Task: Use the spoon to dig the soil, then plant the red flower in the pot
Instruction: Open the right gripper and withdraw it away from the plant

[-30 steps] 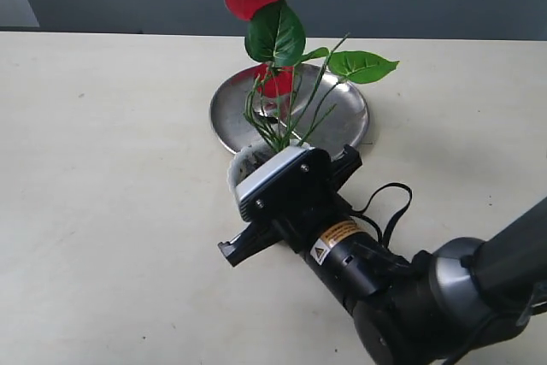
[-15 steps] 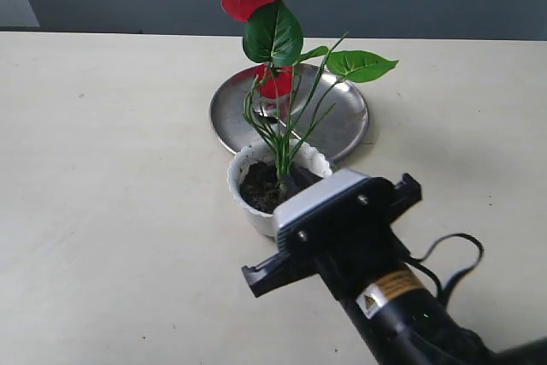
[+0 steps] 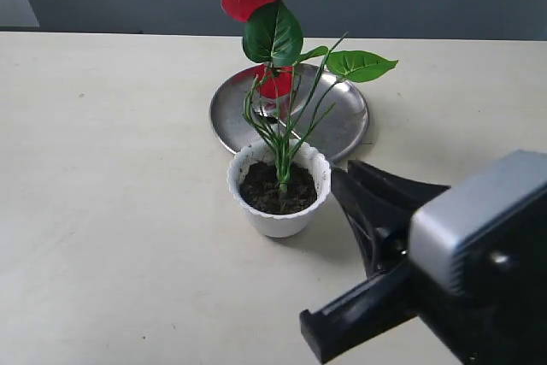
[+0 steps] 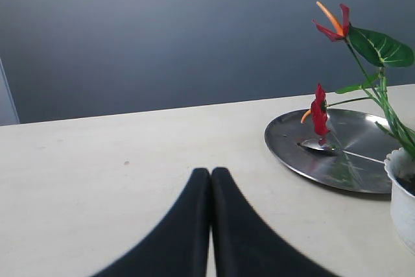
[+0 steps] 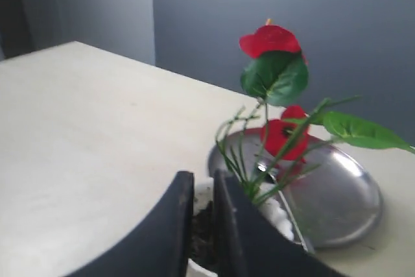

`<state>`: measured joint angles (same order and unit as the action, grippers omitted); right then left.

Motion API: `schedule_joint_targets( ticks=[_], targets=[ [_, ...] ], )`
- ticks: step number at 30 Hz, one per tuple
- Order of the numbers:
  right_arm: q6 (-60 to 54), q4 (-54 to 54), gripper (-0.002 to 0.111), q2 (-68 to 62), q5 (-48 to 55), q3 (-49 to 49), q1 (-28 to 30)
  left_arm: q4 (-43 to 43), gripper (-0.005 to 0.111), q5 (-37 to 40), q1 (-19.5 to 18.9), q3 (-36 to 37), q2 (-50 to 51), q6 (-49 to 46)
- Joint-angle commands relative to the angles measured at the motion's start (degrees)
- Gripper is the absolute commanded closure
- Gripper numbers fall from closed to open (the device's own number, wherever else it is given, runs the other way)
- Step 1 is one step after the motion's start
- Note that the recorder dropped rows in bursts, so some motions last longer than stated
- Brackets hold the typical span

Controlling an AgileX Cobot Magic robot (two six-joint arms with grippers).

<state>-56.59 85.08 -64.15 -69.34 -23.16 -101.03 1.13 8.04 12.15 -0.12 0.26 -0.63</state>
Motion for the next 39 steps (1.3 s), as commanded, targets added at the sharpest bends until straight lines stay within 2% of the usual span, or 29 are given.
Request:
schedule_joint_targets(
  ticks=[1, 3, 7, 14, 22, 25, 32, 35, 39],
  targets=[
    [-0.29, 0.51, 0.096, 8.18, -0.62, -1.79, -3.45, -0.23, 0.106, -0.74, 0.40, 0.12, -0.26, 0.00],
    [1.63, 0.13, 0.096, 10.64, -0.62, -1.84, -4.46, -0.23, 0.106, -0.74, 0.40, 0.12, -0.26, 0.00],
    [14.87, 3.71, 0.096, 14.12, -0.06, -1.84, -5.97, -0.23, 0.106, -0.74, 0.40, 0.12, -0.26, 0.00],
    [27.13, 3.93, 0.096, 15.87, 3.63, -1.84, -5.97, -0.23, 0.106, -0.74, 0.40, 0.12, -0.26, 0.00],
    [28.20, 1.92, 0.096, 15.87, 7.99, -1.84, -5.97, -0.23, 0.106, -0.74, 0.40, 0.12, -0.26, 0.00],
    [28.20, -1.79, 0.096, 15.87, 10.19, -1.84, -5.97, -0.23, 0.106, -0.74, 0.40, 0.12, -0.26, 0.00],
    [29.23, -27.24, 0.096, 14.68, 12.85, -2.64, -4.61, -0.23, 0.106, -0.74, 0.40, 0.12, -0.26, 0.00],
    [29.12, -30.20, 0.096, 11.01, 15.67, -6.63, -1.18, -0.23, 0.106, -0.74, 0.40, 0.12, -0.26, 0.00],
    [24.65, -30.20, 0.096, 4.72, 24.28, -14.97, 5.17, -0.23, 0.106, -0.74, 0.40, 0.12, -0.26, 0.00]
  ],
)
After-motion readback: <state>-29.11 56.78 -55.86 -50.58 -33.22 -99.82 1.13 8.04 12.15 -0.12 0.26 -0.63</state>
